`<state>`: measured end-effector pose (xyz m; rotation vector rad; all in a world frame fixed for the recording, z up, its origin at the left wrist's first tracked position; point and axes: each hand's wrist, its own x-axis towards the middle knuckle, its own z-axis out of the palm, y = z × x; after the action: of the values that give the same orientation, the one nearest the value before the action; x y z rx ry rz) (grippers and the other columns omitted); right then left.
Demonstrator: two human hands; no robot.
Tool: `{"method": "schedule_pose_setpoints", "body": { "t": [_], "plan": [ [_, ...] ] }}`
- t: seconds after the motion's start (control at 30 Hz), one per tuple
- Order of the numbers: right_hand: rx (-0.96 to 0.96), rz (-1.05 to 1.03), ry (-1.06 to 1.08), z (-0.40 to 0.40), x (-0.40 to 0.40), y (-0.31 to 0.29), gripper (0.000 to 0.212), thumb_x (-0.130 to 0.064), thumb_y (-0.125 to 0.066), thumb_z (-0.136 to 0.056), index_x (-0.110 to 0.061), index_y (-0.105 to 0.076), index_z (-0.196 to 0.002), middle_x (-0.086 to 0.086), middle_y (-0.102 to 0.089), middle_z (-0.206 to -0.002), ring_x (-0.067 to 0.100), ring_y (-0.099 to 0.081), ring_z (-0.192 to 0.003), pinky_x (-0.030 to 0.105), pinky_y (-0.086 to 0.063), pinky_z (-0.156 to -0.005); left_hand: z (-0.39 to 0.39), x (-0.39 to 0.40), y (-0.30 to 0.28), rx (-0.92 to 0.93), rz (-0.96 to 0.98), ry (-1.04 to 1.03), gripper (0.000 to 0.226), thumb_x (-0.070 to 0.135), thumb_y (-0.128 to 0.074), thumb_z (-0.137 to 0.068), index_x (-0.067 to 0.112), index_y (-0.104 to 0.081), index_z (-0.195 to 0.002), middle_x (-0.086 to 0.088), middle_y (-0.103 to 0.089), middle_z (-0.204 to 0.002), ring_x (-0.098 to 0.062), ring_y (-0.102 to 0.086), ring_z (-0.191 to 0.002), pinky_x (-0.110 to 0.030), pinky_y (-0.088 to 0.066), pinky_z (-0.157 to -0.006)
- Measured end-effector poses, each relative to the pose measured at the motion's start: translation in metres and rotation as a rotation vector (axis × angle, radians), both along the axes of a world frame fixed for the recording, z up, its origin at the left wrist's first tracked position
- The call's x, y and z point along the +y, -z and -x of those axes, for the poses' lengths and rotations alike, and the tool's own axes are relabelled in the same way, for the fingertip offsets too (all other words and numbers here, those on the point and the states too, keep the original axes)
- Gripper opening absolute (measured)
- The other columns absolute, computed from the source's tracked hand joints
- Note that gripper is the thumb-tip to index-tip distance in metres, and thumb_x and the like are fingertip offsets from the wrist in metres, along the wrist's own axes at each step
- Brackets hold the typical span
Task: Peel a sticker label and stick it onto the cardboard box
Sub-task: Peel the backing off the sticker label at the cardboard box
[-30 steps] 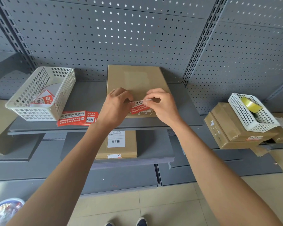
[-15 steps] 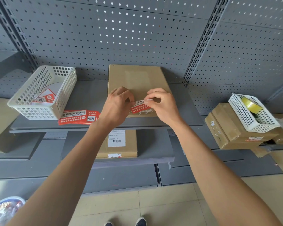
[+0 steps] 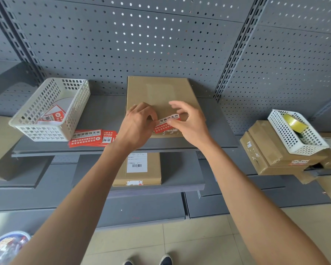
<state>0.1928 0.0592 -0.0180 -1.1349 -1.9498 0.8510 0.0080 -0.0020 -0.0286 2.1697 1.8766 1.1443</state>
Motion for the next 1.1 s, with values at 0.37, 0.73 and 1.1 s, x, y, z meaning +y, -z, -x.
{"method": "schedule_pose_setpoints", "body": {
  "t": [0.37,0.73,1.1],
  "plan": [
    [-0.053,-0.058,-0.026,0.012,-0.004,0.005,0.018,-0.037,-0.073,-0.072,-0.054,-0.068,-0.069,-0.023,-0.061,-0.109,0.013,-0.057,-0.118,0.048,-0.04,-0.108,0.003,-0.002,0.002,-0.018,0.014,-0.005,0.026,0.023,-0.081,-0.078,0.009,-0.067,-0.093,-0.007,-0.067,-0.101,-0.03,-0.062,-0.09,-0.031,-0.044,-0.082],
    [-0.018,-0.012,-0.051,0.005,0.001,0.006,0.028,-0.019,-0.077,-0.076,-0.039,-0.075,-0.096,-0.021,-0.064,-0.112,0.006,-0.059,-0.115,0.029,-0.044,-0.104,0.003,-0.002,0.004,0.005,0.05,0.015,0.007,0.019,-0.077,-0.077,0.015,-0.071,-0.075,-0.004,-0.067,-0.109,-0.028,-0.064,-0.102,-0.04,-0.05,-0.093],
    [-0.019,-0.041,0.002,-0.02,0.009,0.007,0.002,-0.015,-0.072,-0.087,-0.014,-0.073,-0.088,-0.01,-0.071,-0.12,-0.006,-0.063,-0.106,0.013,-0.045,-0.095,0.003,0.0,0.004,0.014,0.062,-0.009,0.009,0.018,-0.08,-0.077,0.016,-0.071,-0.077,-0.003,-0.065,-0.109,-0.026,-0.063,-0.1,-0.029,-0.042,-0.09]
  ]
}}
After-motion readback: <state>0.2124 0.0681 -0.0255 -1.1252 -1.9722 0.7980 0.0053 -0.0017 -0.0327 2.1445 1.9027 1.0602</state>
